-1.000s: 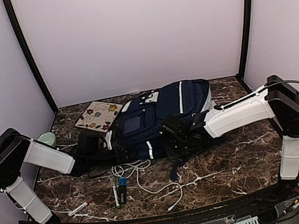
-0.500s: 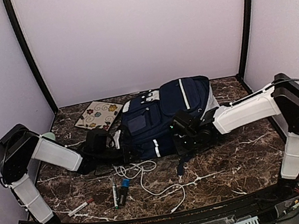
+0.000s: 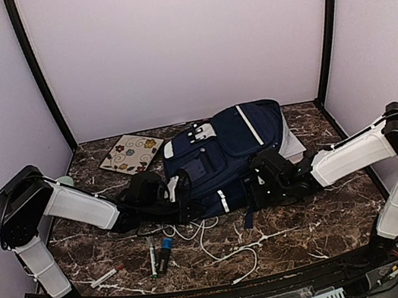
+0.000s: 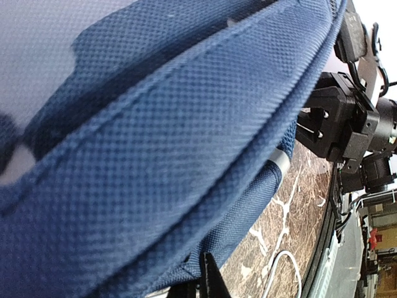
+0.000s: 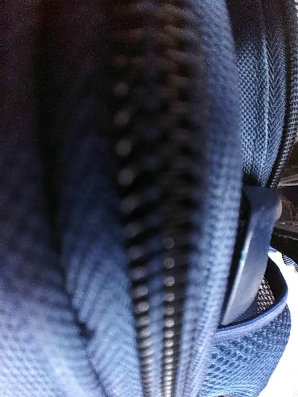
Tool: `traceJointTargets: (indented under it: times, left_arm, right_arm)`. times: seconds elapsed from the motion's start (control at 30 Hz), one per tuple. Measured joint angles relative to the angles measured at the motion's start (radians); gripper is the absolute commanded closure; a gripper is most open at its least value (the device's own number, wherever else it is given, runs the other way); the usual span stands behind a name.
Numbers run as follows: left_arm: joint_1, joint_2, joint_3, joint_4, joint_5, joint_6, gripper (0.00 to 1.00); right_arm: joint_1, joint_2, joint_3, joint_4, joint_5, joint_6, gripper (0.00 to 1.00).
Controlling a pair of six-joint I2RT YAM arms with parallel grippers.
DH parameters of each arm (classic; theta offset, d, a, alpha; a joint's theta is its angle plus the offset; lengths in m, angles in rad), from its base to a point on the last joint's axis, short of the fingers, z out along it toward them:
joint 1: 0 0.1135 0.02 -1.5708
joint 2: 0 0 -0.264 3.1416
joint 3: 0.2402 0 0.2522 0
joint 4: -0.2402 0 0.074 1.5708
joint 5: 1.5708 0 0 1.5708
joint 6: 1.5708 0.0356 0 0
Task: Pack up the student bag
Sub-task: Pick up the largest pocket of the bag from the student bag, then zip the student bag into the largest pocket of the bag.
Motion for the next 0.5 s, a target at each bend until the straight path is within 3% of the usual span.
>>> traceJointTargets:
  times: [0.13,0.37,0.5]
  left_arm:
    - [-0.003,0.000,0.000,-0.006,-0.013,-0.022,1.00]
    - [-0.013,0.000,0.020,-0.054,-0.043,-0.026,1.00]
    - [-0.016,0.000,0.043,-0.098,-0.058,-0.026,1.00]
  right_arm:
    - [-0.002,-0.055,-0.072,0.059,-0.018,-0.004,0.77]
    - [-0.003,-0.319,-0.273,0.130,-0.061,-0.010,0.74]
    - [-0.004,-0.338,-0.291,0.169,-0.059,-0.026,0.74]
